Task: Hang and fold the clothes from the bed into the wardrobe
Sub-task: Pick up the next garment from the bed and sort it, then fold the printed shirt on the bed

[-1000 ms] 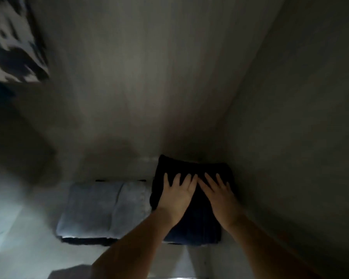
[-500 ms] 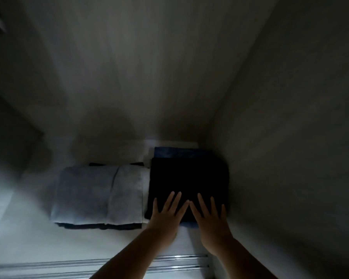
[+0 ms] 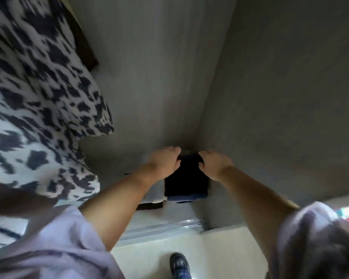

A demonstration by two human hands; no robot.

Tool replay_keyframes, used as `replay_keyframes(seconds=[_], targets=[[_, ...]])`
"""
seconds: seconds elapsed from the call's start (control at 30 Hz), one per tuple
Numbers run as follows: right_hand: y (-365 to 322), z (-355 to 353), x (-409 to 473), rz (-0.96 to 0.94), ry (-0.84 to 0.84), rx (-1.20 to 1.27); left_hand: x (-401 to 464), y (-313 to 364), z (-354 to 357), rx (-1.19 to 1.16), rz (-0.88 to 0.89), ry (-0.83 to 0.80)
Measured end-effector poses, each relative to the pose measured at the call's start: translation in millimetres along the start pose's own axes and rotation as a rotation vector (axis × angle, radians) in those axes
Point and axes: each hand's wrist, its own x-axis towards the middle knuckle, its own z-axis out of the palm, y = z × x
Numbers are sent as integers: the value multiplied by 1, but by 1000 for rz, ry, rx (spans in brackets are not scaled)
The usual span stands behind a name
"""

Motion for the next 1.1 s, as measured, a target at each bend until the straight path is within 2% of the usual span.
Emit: replay_keyframes(seconds=[0.1,0.23,0.5,0.67,0.77,0.93,1.1], targets=[[-14,-42,-46,0,119,-37,-31,17,-61,-40,16,40],[-30,-76,-101,-12,199,-13,-66,40,-111,55,85,116],[-22,-105,-194,22,295,-3,-117,94,-143,81,201,206],[1,-84,-266,49,282,-82,-153,147,-120,84,264,151],[27,-60,-325,118,247,-45,-182,197,-98,113,330,102],[90,-6,-464,336,141,-10,-232,314,-56,16,410,-21],[156,41,-615,591,69,21,-285,451,-15,-33,591,-92]])
